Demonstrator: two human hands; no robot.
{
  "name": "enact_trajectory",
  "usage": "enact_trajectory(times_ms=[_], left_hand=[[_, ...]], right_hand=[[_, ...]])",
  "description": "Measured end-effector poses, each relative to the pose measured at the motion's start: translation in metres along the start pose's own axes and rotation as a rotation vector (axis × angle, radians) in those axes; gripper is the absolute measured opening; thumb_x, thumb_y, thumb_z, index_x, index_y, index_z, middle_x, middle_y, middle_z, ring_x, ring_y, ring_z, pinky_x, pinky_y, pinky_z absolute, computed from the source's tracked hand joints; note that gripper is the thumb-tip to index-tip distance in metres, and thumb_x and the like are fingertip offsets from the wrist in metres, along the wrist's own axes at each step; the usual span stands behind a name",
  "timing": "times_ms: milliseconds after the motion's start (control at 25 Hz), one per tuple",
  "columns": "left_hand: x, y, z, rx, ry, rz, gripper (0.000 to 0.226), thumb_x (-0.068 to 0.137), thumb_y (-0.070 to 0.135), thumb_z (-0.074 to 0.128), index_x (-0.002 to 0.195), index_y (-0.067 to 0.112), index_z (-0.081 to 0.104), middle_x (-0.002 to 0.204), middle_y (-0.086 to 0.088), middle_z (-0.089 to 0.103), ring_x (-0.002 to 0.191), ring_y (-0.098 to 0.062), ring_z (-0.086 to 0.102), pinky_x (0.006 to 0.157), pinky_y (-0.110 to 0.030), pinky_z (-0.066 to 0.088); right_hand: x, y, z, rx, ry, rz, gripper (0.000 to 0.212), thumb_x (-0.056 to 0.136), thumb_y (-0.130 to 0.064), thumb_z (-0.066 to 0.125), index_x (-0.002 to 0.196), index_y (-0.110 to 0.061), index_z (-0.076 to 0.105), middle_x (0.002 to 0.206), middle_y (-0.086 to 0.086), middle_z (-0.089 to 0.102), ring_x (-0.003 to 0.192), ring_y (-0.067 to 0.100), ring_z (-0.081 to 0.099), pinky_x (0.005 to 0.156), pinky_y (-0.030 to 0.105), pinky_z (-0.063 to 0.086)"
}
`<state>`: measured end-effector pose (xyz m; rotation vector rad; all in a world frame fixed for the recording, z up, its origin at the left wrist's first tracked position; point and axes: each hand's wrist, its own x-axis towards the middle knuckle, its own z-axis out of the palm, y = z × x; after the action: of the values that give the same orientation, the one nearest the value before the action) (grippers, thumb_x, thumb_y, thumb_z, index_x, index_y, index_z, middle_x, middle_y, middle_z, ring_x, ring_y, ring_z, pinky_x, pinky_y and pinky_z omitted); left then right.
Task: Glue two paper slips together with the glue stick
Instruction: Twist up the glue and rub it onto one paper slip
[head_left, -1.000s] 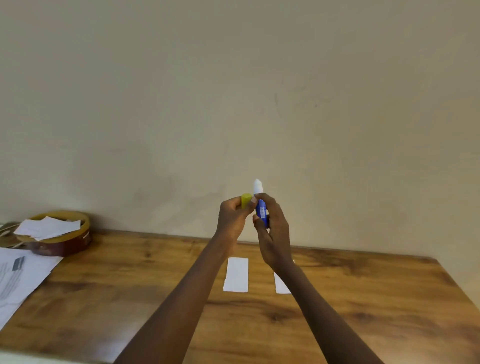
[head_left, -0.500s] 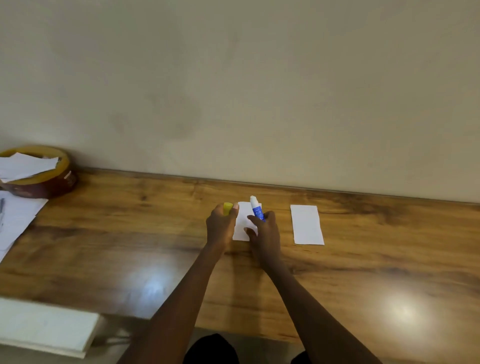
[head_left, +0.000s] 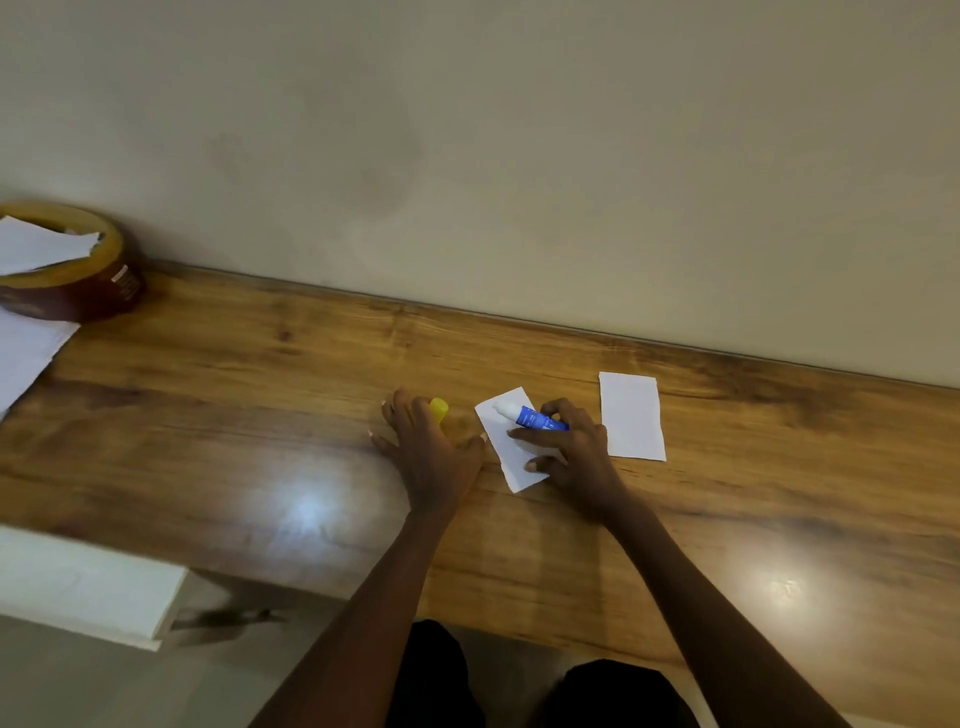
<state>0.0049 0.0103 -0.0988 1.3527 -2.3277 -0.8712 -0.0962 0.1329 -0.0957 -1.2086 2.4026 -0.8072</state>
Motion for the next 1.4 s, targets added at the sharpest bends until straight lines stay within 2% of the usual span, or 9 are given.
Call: enact_trajectory(times_ms=[200, 320, 400, 480, 600, 800, 1120, 1240, 1400], left_hand=[[-0.004, -0.009, 0.011, 0.056, 0.070, 0.096, 0.064, 0.063, 0.044, 0.073, 0.106, 0.010, 0.040, 0.149, -0.019, 0.023, 0.141, -0.036, 0.009, 0.107, -0.062, -0.006], [0.000, -0.009, 0.014, 0.038, 0.089, 0.105, 0.068, 0.059, 0.046, 0.074, 0.105, 0.016, 0.035, 0.149, -0.017, 0.022, 0.141, -0.034, 0.010, 0.106, -0.064, -0.005], [0.001, -0.009, 0.015, 0.037, 0.092, 0.117, 0.068, 0.057, 0.046, 0.074, 0.106, 0.016, 0.037, 0.150, -0.016, 0.022, 0.140, -0.034, 0.012, 0.106, -0.065, -0.004], [0.001, -0.009, 0.015, 0.051, 0.091, 0.118, 0.070, 0.057, 0.046, 0.074, 0.108, 0.015, 0.038, 0.150, -0.016, 0.021, 0.140, -0.035, 0.014, 0.106, -0.065, -0.003], [0.001, -0.009, 0.015, 0.045, 0.091, 0.131, 0.070, 0.056, 0.045, 0.074, 0.109, 0.016, 0.038, 0.151, -0.014, 0.020, 0.140, -0.034, 0.014, 0.106, -0.066, -0.002], [0.002, -0.011, 0.016, 0.046, 0.087, 0.141, 0.071, 0.057, 0.048, 0.073, 0.110, 0.017, 0.037, 0.152, -0.013, 0.017, 0.140, -0.032, 0.012, 0.107, -0.064, -0.003], [0.002, -0.011, 0.015, 0.010, 0.087, 0.156, 0.071, 0.058, 0.044, 0.072, 0.113, 0.016, 0.036, 0.152, -0.012, 0.015, 0.141, -0.032, 0.010, 0.106, -0.061, -0.009], [0.002, -0.011, 0.015, 0.019, 0.084, 0.151, 0.071, 0.059, 0.046, 0.071, 0.113, 0.015, 0.037, 0.152, -0.012, 0.015, 0.141, -0.032, 0.011, 0.107, -0.062, -0.007], [0.002, -0.010, 0.016, 0.026, 0.081, 0.150, 0.071, 0.058, 0.046, 0.072, 0.112, 0.016, 0.037, 0.151, -0.012, 0.017, 0.140, -0.032, 0.013, 0.107, -0.065, -0.004]], right_hand=[[0.020, 0.002, -0.014, 0.073, -0.144, -0.130, 0.048, 0.063, -0.004, 0.076, 0.109, -0.013, 0.062, 0.117, 0.019, 0.050, 0.105, 0.030, 0.046, 0.080, 0.019, 0.038], [0.028, -0.004, -0.016, 0.224, 0.055, -0.067, 0.059, 0.061, -0.009, 0.080, 0.114, -0.010, 0.056, 0.105, 0.006, 0.052, 0.091, 0.022, 0.051, 0.071, 0.001, 0.037], [0.032, -0.017, -0.010, 0.462, 0.289, 0.055, 0.052, 0.064, -0.010, 0.078, 0.110, -0.008, 0.054, 0.091, -0.001, 0.056, 0.074, 0.010, 0.053, 0.062, 0.003, 0.042], [0.036, -0.033, 0.002, 0.706, 0.506, 0.156, 0.021, 0.075, -0.009, 0.068, 0.093, -0.009, 0.057, 0.072, -0.003, 0.056, 0.057, 0.002, 0.054, 0.055, 0.010, 0.043], [0.039, -0.042, 0.018, 0.903, 0.597, 0.299, 0.008, 0.084, -0.008, 0.056, 0.087, -0.001, 0.058, 0.061, -0.001, 0.053, 0.043, 0.001, 0.050, 0.050, 0.016, 0.040], [0.034, -0.031, 0.028, 0.716, 0.453, 0.151, 0.013, 0.075, -0.005, 0.061, 0.085, 0.003, 0.057, 0.077, 0.018, 0.064, 0.056, 0.005, 0.054, 0.052, 0.015, 0.046], [0.038, -0.027, 0.033, 0.550, 0.339, 0.036, 0.011, 0.075, 0.000, 0.065, 0.086, 0.000, 0.063, 0.073, 0.012, 0.064, 0.060, 0.010, 0.056, 0.055, 0.009, 0.044], [0.038, -0.028, 0.034, 0.520, 0.411, 0.060, 0.006, 0.074, -0.001, 0.066, 0.080, 0.001, 0.064, 0.065, 0.010, 0.063, 0.055, 0.013, 0.055, 0.052, 0.011, 0.042], [0.038, -0.031, 0.037, 0.497, 0.595, 0.161, 0.009, 0.074, -0.004, 0.067, 0.073, 0.002, 0.060, 0.060, -0.002, 0.053, 0.049, -0.001, 0.053, 0.052, 0.002, 0.039]])
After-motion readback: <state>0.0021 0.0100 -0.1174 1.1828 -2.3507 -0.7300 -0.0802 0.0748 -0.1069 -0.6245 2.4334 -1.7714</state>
